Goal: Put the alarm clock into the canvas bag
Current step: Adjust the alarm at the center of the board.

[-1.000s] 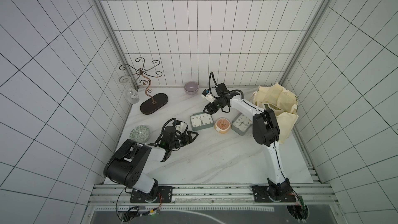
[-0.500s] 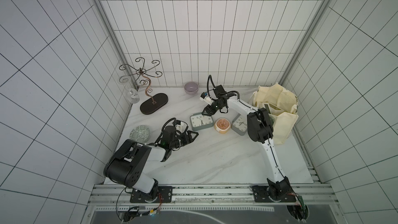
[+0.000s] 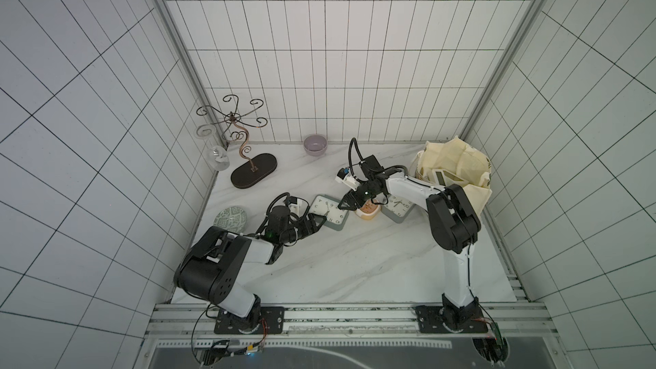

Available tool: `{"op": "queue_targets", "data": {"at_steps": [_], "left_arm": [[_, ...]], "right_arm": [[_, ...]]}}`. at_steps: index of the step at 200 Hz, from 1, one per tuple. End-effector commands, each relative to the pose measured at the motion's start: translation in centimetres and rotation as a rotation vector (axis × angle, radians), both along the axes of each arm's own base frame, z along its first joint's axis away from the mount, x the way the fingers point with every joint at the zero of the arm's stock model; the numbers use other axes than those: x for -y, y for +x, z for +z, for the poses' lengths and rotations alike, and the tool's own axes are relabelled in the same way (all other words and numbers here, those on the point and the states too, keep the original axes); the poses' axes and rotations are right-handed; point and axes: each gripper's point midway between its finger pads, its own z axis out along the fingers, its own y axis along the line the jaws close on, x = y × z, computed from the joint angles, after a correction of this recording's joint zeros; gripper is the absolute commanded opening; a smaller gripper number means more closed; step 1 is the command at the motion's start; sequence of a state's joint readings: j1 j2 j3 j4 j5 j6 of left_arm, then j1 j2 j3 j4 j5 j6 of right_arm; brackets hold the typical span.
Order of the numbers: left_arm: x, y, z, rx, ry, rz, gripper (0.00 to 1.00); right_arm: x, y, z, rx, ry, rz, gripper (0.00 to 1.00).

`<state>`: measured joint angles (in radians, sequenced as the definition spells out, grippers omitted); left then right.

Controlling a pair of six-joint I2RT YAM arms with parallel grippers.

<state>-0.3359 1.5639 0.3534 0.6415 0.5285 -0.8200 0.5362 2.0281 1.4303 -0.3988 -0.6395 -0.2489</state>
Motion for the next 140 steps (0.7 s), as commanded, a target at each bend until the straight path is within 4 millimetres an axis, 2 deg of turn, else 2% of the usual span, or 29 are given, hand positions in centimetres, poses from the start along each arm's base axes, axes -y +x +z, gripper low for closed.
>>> {"op": "queue_targets", "data": {"at_steps": [1, 18, 31, 61, 92, 112, 140], "left_arm": [[-0.5, 1.4, 0.4, 0.032, -0.009, 0.024, 0.75], [-1.1, 1.9, 0.1, 0.032, -0.006, 0.038, 0.73], [-1.4, 2.2, 0.1, 0.043, 0.004, 0.045, 0.72], [-1.8, 2.4, 0.2, 0.073, 0.054, 0.05, 0.68], [-2.1, 2.3, 0.3, 0.095, 0.077, 0.049, 0.65], [-2.0, 2.1, 0.2, 0.093, 0.074, 0.045, 0.65], [-1.9, 2.1, -0.1, 0.086, 0.065, 0.038, 0.65]], "right_arm": [[-1.4, -3.4, 0.5, -0.057, 0.099, 0.006, 0.54], [-2.6, -5.1, 2.0, -0.159, 0.26, -0.028, 0.51], [-3.1, -5.8, 2.7, -0.191, 0.303, -0.06, 0.51], [-2.5, -4.1, 3.8, -0.175, 0.274, -0.208, 0.5], [-1.5, -2.8, 5.4, -0.101, 0.219, -0.29, 0.5], [-0.8, -1.4, 4.4, -0.065, 0.144, -0.338, 0.5], [-1.3, 0.0, 2.3, -0.088, 0.083, -0.33, 0.47]]}}
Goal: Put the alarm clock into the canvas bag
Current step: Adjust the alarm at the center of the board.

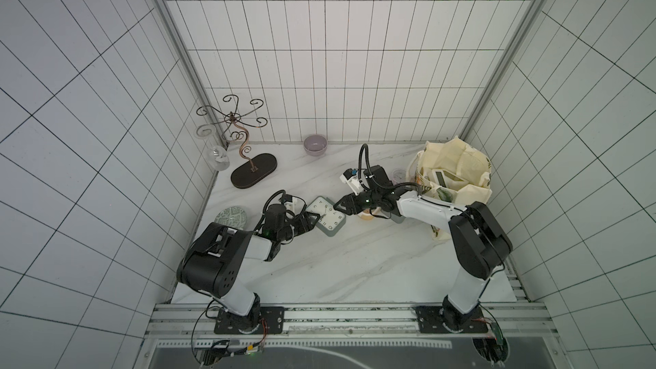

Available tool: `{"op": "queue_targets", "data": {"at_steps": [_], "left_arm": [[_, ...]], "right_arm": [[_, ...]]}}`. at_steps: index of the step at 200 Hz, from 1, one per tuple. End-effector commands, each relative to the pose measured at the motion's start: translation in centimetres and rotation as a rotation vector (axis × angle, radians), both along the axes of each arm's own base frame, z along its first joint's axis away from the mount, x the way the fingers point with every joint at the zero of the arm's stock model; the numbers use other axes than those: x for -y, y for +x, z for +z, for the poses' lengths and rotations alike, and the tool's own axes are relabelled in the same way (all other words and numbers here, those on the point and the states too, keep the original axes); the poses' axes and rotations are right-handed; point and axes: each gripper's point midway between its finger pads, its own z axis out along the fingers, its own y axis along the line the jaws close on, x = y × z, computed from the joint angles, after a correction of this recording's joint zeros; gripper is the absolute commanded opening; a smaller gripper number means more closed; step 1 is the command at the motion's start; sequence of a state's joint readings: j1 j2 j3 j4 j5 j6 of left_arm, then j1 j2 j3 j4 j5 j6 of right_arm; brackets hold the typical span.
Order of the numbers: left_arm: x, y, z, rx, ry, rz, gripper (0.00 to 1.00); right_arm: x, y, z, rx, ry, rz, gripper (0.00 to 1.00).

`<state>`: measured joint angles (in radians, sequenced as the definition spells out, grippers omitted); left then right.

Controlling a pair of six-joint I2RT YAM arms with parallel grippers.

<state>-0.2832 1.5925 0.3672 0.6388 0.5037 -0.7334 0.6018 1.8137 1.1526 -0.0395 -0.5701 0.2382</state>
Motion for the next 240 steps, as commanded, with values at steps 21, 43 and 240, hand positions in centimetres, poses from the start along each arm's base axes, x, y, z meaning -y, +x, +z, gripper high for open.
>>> {"op": "queue_targets", "data": {"at_steps": [21, 43, 240], "left_arm": [[0.0, 0.7, 0.8, 0.046, -0.002, 0.0, 0.62], [-0.2, 0.7, 0.8, 0.051, 0.016, 0.007, 0.61], [-0.1, 1.0, -0.5, 0.022, 0.031, -0.002, 0.38]], "right_arm": [[-0.6, 2.8, -2.0, -0.011, -0.081, -0.018, 0.46], [-1.0, 3.9, -2.3, -0.002, -0.087, -0.028, 0.46], [-2.9, 2.2, -2.2, -0.051, 0.017, 0.073, 0.32]]}}
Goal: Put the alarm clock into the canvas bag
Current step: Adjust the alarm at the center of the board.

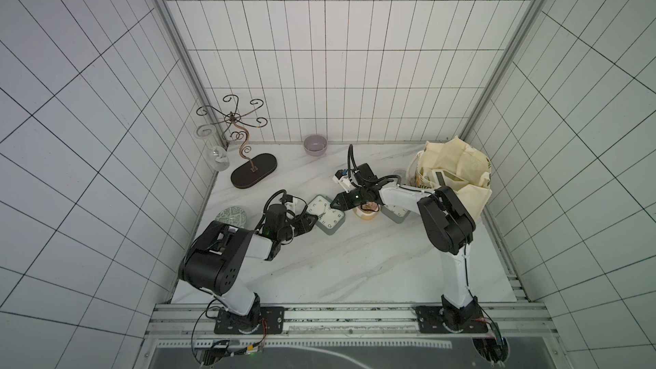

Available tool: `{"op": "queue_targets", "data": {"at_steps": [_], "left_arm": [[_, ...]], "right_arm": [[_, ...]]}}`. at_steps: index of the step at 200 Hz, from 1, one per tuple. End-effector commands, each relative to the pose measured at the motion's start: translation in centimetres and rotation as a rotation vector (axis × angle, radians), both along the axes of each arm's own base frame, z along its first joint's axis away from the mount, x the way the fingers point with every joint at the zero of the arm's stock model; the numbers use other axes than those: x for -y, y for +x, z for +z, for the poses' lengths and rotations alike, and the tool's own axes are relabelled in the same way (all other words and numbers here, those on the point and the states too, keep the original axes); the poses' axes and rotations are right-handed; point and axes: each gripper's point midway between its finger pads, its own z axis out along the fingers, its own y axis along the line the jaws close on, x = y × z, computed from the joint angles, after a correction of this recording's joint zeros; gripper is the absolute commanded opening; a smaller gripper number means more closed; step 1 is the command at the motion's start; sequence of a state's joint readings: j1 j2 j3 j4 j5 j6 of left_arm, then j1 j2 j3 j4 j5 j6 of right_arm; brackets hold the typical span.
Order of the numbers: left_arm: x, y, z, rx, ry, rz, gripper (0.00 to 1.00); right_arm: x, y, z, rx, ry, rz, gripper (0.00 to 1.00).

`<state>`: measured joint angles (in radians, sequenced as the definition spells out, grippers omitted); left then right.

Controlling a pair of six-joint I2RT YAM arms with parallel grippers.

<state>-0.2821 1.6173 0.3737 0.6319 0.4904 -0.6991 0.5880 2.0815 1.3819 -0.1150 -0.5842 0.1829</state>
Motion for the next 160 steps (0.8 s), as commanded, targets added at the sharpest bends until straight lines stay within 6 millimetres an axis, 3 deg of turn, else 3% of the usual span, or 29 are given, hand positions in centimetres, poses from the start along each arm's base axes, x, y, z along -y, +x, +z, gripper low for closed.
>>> {"op": "queue_targets", "data": {"at_steps": [1, 59, 98, 160], "left_arm": [[0.1, 0.9, 0.2, 0.02, -0.003, 0.001, 0.37], [0.4, 0.8, 0.1, 0.02, -0.006, -0.009, 0.27], [0.1, 0.8, -0.1, 0.013, 0.014, -0.002, 0.2], [-0.3, 0.8, -0.2, 0.01, 0.05, 0.013, 0.18]], "right_arm": [[-0.9, -1.7, 2.9, 0.004, 0.084, 0.041, 0.32], [-2.2, -4.3, 5.5, -0.03, 0.214, 0.086, 0.3], [-3.3, -5.8, 5.6, -0.059, 0.229, 0.103, 0.27], [-4.6, -8.0, 5.9, -0.077, 0.234, 0.131, 0.28]]}}
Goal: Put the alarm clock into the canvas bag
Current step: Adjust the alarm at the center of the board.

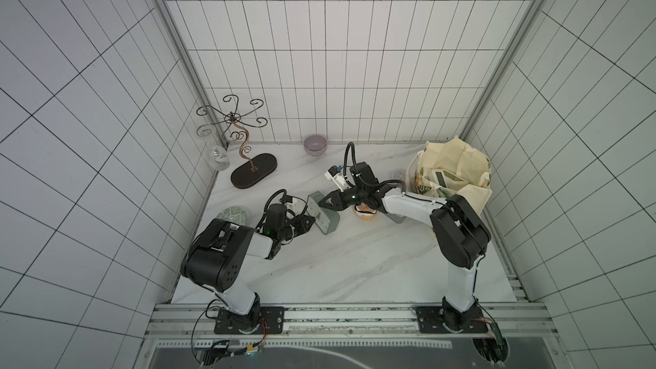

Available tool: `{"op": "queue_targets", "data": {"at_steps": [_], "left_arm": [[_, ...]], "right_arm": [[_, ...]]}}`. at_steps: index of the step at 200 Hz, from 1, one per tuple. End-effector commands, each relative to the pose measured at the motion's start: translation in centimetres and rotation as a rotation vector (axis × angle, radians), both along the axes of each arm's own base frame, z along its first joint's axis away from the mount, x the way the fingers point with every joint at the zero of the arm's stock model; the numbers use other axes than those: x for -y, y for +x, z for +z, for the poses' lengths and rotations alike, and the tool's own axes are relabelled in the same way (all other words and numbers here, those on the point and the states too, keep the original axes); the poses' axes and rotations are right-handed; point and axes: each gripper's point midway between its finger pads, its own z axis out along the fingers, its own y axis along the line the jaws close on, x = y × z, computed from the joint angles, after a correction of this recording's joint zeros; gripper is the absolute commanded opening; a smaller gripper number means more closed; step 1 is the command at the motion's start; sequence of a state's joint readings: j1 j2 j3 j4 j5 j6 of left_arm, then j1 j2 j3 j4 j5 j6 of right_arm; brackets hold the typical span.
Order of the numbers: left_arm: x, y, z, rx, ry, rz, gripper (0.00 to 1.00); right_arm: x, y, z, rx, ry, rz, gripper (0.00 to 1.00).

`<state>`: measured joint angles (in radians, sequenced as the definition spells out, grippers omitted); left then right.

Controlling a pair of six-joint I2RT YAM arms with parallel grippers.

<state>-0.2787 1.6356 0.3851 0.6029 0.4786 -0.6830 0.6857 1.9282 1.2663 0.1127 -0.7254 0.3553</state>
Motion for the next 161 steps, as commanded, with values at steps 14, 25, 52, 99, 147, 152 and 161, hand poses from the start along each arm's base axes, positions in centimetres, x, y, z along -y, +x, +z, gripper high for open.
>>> {"op": "queue_targets", "data": {"at_steps": [14, 25, 52, 99, 147, 152, 161], "left_arm": [[-0.2, 0.7, 0.6, 0.031, 0.03, 0.008, 0.18], [-0.2, 0.7, 0.7, 0.032, 0.032, 0.007, 0.18], [-0.2, 0.7, 1.4, 0.053, 0.028, 0.006, 0.17], [-0.5, 0.5, 6.0, 0.164, 0.034, 0.006, 0.2], [-1.0, -0.8, 9.6, 0.216, 0.032, 0.012, 0.29], [-1.1, -1.0, 9.9, 0.216, 0.028, 0.016, 0.3], [-1.3, -1.5, 10.3, 0.215, 0.022, 0.024, 0.33]], "right_arm": [[-0.1, -3.0, -1.8, -0.085, -0.024, 0.038, 0.28], [-0.1, -3.1, -1.5, -0.076, -0.023, 0.038, 0.29], [0.1, -2.9, 1.0, 0.004, -0.019, 0.011, 0.33], [2.8, -2.8, 4.8, 0.181, -0.096, -0.116, 0.61], [5.5, -2.3, 2.9, 0.207, -0.293, -0.259, 0.82], [5.4, -2.3, 2.8, 0.21, -0.302, -0.265, 0.85], [5.3, -2.5, 2.6, 0.212, -0.311, -0.27, 0.88]]}}
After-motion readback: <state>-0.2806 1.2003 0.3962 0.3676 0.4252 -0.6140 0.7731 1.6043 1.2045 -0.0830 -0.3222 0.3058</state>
